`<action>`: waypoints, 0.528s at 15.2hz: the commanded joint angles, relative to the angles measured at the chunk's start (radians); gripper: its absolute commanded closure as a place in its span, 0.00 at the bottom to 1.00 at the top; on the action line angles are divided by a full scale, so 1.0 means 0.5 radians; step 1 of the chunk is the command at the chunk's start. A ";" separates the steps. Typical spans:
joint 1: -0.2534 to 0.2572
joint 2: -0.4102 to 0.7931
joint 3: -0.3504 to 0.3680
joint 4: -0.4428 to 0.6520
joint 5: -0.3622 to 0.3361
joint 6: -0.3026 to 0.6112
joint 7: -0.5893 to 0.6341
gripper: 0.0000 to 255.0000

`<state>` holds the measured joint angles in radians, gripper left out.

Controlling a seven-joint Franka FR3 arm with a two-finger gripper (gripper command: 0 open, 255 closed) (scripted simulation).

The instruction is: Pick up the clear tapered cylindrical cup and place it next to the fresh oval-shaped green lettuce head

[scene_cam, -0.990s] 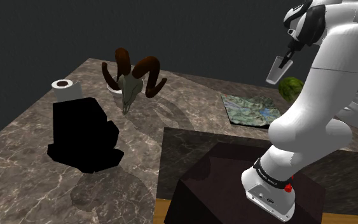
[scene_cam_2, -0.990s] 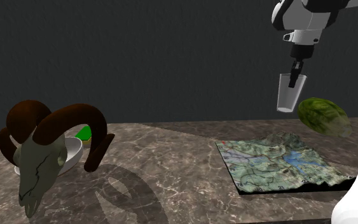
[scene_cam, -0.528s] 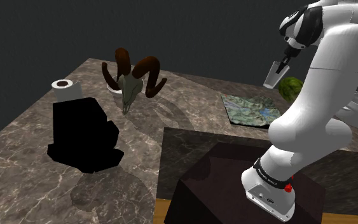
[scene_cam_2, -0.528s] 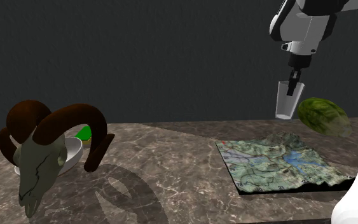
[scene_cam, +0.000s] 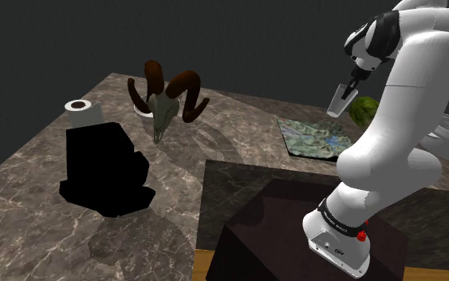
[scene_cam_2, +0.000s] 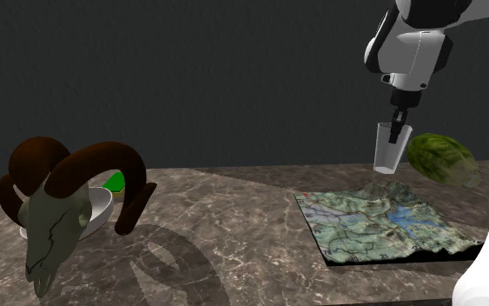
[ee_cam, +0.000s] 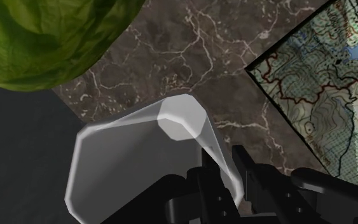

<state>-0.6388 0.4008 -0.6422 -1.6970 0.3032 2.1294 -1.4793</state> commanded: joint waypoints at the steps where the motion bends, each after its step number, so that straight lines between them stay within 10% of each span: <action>1: -0.005 0.018 0.009 -0.030 0.018 0.047 -0.014 1.00; 8: -0.007 0.026 0.012 -0.040 0.024 0.063 -0.018 1.00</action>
<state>-0.6421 0.4140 -0.6360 -1.7170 0.3154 2.1603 -1.4882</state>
